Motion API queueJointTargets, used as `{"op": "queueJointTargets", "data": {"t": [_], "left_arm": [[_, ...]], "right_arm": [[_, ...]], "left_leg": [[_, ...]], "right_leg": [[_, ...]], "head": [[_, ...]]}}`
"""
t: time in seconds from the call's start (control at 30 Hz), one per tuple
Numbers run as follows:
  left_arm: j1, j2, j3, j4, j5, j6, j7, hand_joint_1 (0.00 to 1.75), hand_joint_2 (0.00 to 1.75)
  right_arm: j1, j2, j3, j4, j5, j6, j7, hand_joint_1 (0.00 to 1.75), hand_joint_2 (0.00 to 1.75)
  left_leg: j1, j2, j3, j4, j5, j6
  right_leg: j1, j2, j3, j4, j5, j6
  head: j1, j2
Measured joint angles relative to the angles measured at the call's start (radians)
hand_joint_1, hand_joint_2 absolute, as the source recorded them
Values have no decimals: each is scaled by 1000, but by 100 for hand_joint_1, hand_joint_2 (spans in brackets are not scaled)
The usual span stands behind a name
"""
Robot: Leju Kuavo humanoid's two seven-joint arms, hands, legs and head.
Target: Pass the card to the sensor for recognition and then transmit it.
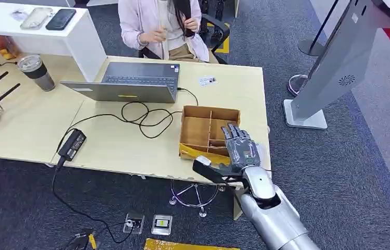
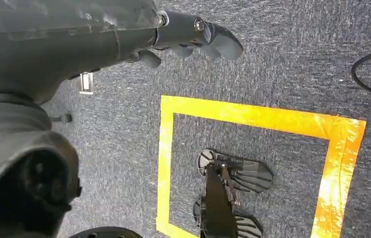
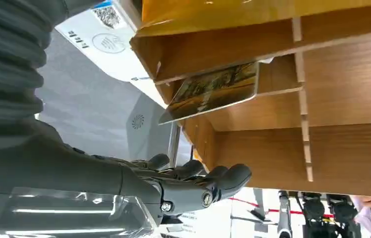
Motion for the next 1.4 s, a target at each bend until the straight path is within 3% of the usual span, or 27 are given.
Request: {"op": "queueJointTargets", "data": {"t": [0.6, 0.63, 0.67, 0.7, 0.73, 0.8, 0.83, 0.87, 0.9, 1.4], "left_arm": [[0, 0, 0, 0, 1, 0, 0, 0, 0], [0, 0, 0, 0, 1, 0, 0, 0, 0], [0, 0, 0, 0, 1, 0, 0, 0, 0], [0, 0, 0, 0, 1, 0, 0, 0, 0], [0, 0, 0, 0, 1, 0, 0, 0, 0], [0, 0, 0, 0, 1, 0, -1, 0, 0], [0, 0, 0, 0, 1, 0, -1, 0, 0], [0, 0, 0, 0, 1, 0, -1, 0, 0], [0, 0, 0, 0, 1, 0, -1, 0, 0], [0, 0, 0, 0, 2, 0, -1, 0, 0]], "right_arm": [[8, 6, 9, -6, 11, -3, 24, 0, 175], [8, 6, 9, -6, 11, -3, 26, 16, 175], [8, 6, 9, -6, 13, -3, 27, 159, 175], [8, 6, 9, -6, 14, -3, 28, 154, 175], [8, 6, 9, -6, 15, -3, 29, 168, 175], [8, 6, 9, -6, 18, -3, 29, 175, 175], [8, 6, 9, -6, 18, -3, 29, 175, 175], [8, 6, 9, -6, 18, -2, 29, 143, 175], [8, 6, 9, -6, 18, -1, 28, 0, 175], [8, 6, 9, -6, 20, 12, 18, 0, 175]], "left_leg": [[0, 0, 0, 0, 0, 0], [0, 0, 0, 0, 0, 0], [0, 0, 0, 0, 0, 0], [0, 0, 0, 0, 0, 0], [0, 0, 0, 0, 0, 0], [0, 0, 0, 0, 0, 0], [0, 0, 0, 0, 0, 0], [0, 0, 0, 0, 0, 0], [0, 0, 0, 0, 0, 0], [0, 0, 0, 0, 0, 0]], "right_leg": [[0, 0, 0, 0, 0, 0], [0, 0, 0, 0, 0, 0], [0, 0, 0, 0, 0, 0], [0, 0, 0, 0, 0, 0], [0, 0, 0, 0, 0, 0], [0, 0, 0, 0, 0, 0], [0, 0, 0, 0, 0, 0], [0, 0, 0, 0, 0, 0], [0, 0, 0, 0, 0, 0], [0, 0, 0, 0, 0, 0]], "head": [[0, 0], [0, 0], [0, 0], [0, 0], [0, 0], [0, 0], [0, 0], [0, 0], [0, 0], [0, 0]]}}
